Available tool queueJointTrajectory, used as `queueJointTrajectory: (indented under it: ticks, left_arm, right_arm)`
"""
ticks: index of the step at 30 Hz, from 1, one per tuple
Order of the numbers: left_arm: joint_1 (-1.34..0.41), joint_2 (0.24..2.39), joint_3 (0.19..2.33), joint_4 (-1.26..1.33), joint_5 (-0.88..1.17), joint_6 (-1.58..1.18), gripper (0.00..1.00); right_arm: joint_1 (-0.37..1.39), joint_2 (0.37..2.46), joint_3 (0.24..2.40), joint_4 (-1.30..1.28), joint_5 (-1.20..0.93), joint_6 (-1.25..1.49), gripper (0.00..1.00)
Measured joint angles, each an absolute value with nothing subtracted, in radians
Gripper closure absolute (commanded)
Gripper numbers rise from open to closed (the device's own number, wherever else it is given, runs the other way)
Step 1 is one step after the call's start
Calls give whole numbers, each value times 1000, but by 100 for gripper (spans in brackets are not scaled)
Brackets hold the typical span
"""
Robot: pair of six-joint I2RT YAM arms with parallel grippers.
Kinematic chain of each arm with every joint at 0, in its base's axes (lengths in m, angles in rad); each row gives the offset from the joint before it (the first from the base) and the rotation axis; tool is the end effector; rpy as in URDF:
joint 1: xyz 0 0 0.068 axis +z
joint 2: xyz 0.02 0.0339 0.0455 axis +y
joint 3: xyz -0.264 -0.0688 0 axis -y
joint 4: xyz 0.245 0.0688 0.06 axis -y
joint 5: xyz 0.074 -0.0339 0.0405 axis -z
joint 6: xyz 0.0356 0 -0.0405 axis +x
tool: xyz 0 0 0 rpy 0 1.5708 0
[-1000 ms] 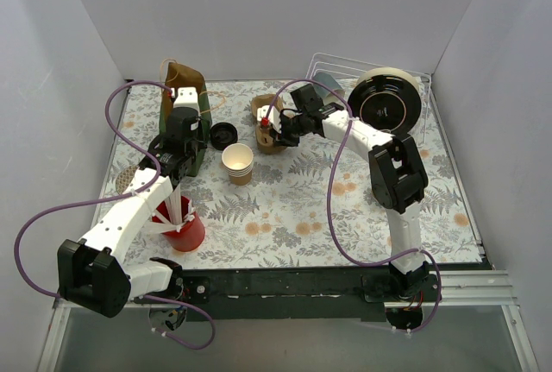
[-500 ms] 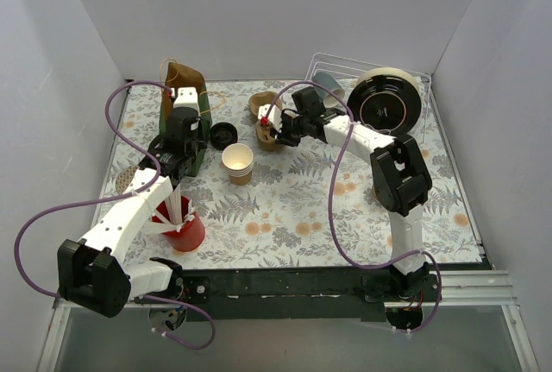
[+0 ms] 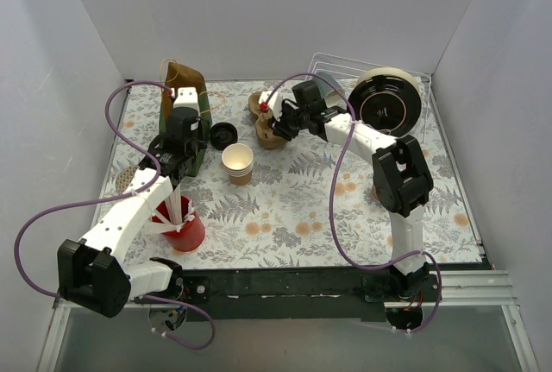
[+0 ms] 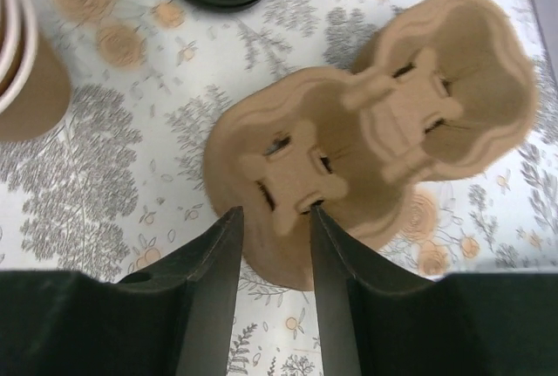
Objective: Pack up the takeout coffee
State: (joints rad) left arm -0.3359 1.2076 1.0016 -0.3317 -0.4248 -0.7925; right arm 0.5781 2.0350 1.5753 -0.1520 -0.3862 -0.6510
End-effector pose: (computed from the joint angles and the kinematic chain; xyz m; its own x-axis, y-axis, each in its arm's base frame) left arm 0.2595 -0.0751 0.3144 -0.3154 -0.5771 -0.7533 -0.3681 0.8061 -0.4634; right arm 0.3879 0.2691 0.2332 0.0807 -0.6176 -0.7823 -0.8995 0.2930 -0.3240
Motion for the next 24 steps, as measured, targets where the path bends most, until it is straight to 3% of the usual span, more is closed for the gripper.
queueJointTrajectory:
  ticks: [13,21,24]
  left_arm:
    - [-336,1208,1001,-332,-429,-793,84]
    - [-336,1208,1001,-336,-453,-794,84]
    - [-336,1208,997,-335,-453,-796,84]
  right_arm:
    - [578,2062,1685,-125,-319,-466,55]
    - [585,2111,1750,-144,-216,-74,55]
    - [592,2158,1819,-155,-179,35,48]
